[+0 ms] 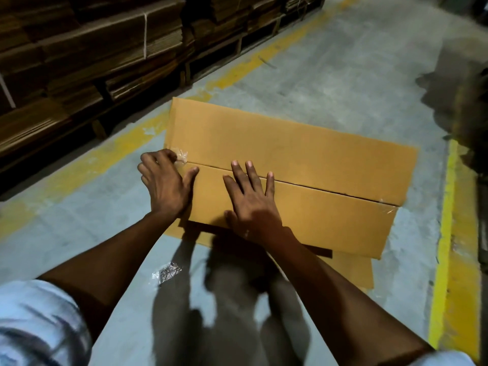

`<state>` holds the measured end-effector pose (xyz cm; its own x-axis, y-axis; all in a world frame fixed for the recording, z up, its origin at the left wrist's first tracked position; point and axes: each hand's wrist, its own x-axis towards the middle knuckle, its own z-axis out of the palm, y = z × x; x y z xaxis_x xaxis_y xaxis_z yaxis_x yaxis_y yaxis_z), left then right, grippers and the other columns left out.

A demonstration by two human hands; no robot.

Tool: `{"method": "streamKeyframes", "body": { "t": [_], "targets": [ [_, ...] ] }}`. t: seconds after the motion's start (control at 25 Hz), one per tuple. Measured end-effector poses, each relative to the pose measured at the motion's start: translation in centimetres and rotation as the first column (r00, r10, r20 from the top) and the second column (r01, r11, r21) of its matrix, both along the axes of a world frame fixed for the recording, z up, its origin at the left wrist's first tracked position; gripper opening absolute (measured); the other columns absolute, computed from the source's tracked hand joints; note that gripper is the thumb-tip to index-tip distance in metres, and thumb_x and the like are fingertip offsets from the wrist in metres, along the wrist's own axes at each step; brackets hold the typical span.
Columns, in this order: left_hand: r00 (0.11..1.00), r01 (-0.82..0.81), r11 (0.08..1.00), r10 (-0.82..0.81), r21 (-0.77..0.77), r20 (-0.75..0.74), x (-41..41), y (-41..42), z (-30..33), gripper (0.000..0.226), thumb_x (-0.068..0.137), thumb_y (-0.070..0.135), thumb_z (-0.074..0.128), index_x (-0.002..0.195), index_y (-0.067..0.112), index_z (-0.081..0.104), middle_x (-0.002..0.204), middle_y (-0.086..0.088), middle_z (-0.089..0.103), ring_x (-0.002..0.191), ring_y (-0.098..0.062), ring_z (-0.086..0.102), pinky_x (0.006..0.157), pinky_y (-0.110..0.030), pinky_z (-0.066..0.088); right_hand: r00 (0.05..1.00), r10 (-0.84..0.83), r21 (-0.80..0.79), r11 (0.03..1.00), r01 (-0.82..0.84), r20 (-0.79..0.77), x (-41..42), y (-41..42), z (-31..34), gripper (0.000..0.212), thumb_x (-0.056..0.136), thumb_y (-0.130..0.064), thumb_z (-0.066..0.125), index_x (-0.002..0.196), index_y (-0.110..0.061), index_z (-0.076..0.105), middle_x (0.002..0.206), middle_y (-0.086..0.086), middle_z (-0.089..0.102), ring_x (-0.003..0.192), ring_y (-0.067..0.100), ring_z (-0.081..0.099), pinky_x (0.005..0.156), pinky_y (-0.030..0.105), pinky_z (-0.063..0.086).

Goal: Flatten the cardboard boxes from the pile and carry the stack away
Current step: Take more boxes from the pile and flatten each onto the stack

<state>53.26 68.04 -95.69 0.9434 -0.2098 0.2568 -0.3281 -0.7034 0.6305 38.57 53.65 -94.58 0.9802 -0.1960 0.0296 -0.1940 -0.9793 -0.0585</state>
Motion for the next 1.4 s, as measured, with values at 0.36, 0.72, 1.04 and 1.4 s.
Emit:
{"method": "streamKeyframes", "body": {
  "t": [0.36,0.72,1.04,1.4],
  "targets": [
    [0.992,0.001,0.989,-0.019,0.146,0.125,1.3,0.1,0.3,0.03,0.099,0.033,0.055,0.112,0.007,0.048,0.122,-0.019,0.041,0.112,-0.039,0.04,0.089,-0.05,0.041,1.0,-0.012,-0.006,1.0,0.012,-0.018,0.3,-0.3,0.8,0.084,0.089,-0.044,0.063,0.158,-0.025,0.02,0.169,0.0,-0.006,0.154,0.027,-0.015,0.118,0.065,-0.006],
    [0.979,0.048,0.969,-0.094,0.241,0.183,1.7,0.3,0.3,0.034,0.099,0.039,0.054,0.109,0.006,0.049,0.118,-0.019,0.044,0.107,-0.039,0.041,0.082,-0.051,0.043,1.0,-0.012,-0.041,0.999,0.013,0.018,0.0,-0.1,0.0,0.087,0.085,-0.047,0.065,0.157,-0.024,0.022,0.169,0.003,-0.001,0.154,0.029,-0.011,0.118,0.066,-0.004],
    [0.904,-0.415,0.846,0.342,-0.335,-0.256,5.5,1.7,0.6,0.013,0.103,0.032,0.044,0.093,0.024,0.049,0.099,-0.007,0.062,0.085,-0.03,0.063,0.079,-0.042,0.055,1.0,0.014,-0.061,0.998,-0.014,0.005,-0.1,-0.7,0.5,0.091,0.083,-0.041,0.071,0.157,-0.022,0.023,0.169,0.005,0.002,0.155,0.03,-0.01,0.117,0.069,0.004],
    [0.651,-0.703,0.621,0.367,-0.346,-0.665,7.8,1.4,-0.9,0.028,0.077,0.012,0.077,0.054,0.02,0.063,0.077,-0.007,0.072,0.06,-0.031,0.069,0.059,-0.043,0.062,0.999,0.044,-0.124,0.991,-0.044,0.001,-1.2,-0.4,-0.1,0.095,0.079,-0.039,0.074,0.158,-0.02,0.024,0.168,0.009,0.007,0.155,0.035,-0.003,0.115,0.071,0.011]
  ]
}}
